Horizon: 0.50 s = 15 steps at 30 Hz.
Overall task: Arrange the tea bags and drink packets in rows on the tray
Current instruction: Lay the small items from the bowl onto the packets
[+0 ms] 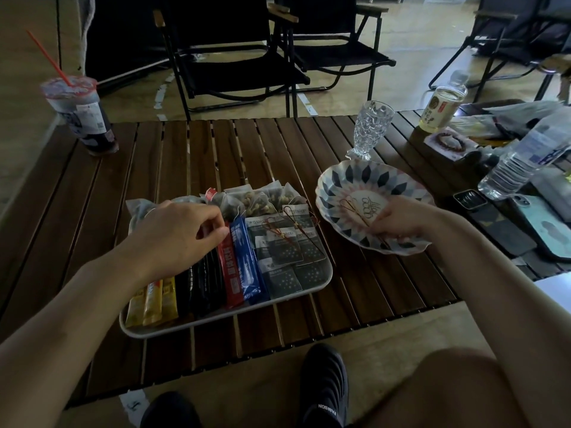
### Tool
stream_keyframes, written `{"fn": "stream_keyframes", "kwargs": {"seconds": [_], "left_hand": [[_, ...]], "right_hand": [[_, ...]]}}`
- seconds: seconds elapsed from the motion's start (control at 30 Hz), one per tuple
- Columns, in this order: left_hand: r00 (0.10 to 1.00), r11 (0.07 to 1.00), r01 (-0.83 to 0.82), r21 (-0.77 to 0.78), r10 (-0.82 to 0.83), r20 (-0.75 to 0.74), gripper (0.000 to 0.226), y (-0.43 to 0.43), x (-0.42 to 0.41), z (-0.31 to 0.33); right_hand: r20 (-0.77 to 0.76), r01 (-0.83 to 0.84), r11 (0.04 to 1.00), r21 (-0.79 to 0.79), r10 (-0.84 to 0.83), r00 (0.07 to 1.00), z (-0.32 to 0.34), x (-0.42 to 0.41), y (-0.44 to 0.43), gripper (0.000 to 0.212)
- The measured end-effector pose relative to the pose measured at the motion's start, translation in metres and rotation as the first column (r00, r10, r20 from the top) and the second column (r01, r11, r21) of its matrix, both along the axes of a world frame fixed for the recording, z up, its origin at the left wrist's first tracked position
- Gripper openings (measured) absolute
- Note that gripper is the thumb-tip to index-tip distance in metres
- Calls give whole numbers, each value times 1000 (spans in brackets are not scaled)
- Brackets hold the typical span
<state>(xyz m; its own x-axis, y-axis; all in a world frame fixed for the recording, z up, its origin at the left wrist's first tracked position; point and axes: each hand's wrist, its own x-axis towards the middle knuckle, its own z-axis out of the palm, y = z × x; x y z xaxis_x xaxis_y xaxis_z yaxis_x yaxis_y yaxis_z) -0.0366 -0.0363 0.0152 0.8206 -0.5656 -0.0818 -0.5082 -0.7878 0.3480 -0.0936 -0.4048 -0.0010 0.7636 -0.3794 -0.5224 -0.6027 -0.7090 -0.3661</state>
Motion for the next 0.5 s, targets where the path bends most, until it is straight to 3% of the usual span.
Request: {"fn": "stream_keyframes", "kwargs": {"seconds": [0.37, 0.5], "left_hand": [[1000, 998, -9, -56, 10, 23, 23, 17, -3, 5], [999, 997, -14, -81, 17, 37, 13, 30, -2, 6]], "right_hand": [[180, -16, 998, -65, 27, 983, -3, 2, 9, 5], [258, -15, 996, -91, 38, 965, -3, 6, 13, 9]]}}
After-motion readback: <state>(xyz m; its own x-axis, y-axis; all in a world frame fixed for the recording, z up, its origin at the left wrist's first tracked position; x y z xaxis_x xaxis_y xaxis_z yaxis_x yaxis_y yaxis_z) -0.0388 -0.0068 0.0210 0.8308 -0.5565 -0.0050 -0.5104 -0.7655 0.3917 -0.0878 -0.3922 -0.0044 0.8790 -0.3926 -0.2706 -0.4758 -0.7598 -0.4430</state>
